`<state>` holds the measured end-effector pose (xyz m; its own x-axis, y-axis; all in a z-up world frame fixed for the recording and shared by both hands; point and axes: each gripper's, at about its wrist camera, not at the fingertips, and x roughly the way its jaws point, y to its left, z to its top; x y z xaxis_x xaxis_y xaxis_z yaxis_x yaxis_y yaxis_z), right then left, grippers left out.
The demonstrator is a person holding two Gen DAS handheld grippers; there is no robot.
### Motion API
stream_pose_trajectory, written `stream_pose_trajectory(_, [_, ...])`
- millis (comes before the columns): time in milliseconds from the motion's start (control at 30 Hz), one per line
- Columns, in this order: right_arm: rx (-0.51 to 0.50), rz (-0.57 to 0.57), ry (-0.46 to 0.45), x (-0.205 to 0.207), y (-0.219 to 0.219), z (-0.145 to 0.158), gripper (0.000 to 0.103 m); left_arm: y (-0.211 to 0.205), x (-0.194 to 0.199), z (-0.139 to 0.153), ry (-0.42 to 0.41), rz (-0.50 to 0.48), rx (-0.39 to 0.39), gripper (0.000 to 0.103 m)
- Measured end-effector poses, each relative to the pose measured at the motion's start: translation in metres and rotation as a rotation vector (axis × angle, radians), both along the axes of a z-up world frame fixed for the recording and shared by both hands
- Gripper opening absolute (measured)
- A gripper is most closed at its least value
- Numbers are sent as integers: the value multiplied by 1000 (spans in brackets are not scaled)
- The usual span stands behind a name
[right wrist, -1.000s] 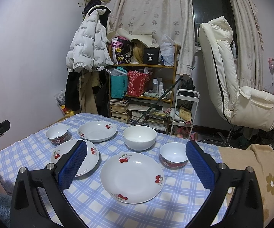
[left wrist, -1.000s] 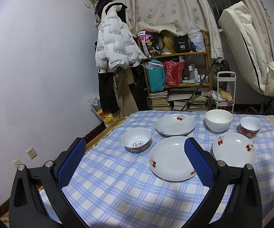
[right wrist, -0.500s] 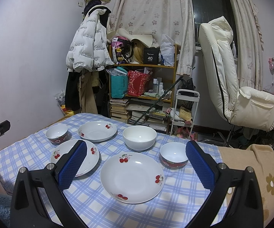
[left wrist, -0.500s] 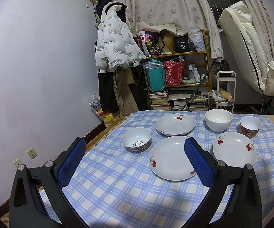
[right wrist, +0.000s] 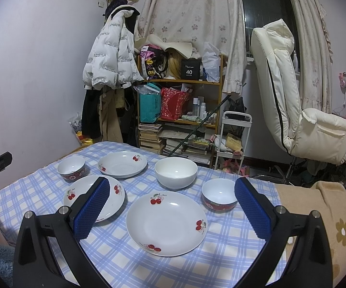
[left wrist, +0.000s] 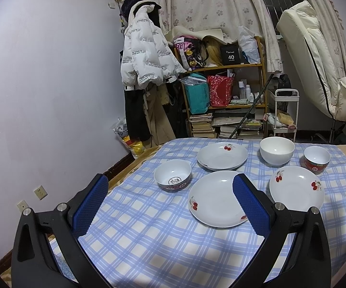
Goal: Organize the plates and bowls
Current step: 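Lower both tools onto a large cherry plate and grip its rim from opposite sides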
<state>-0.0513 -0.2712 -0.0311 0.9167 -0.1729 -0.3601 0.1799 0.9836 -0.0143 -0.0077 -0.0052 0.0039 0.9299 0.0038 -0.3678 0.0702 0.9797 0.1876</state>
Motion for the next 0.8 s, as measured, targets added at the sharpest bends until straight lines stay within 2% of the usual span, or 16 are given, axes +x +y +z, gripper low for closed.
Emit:
stream_pose_trajectory(167, [13,3,11,1,-6,1,103,4,4,2,18,-6,-5,102])
stream_pose_trajectory(300, [33,-9,10,3,-14,2,103,2,9,4,11,-4,35,102])
stream_pose_trajectory(500, [-38,-48,-7,20,-7,8,103,1,30,12,58,-1,41,102])
stream_pose_trajectory(567, [-48,-37,1,28,-3,11,103,1,39,15,89,-1,46,102])
stream_pose_trajectory(700, [-53,12,29,46,5,15,103,8,65,24,187,25,7,102])
stream_pose_trajectory(800, [12,35,52,63,3,17,103,15,83,26,228,72,-10,102])
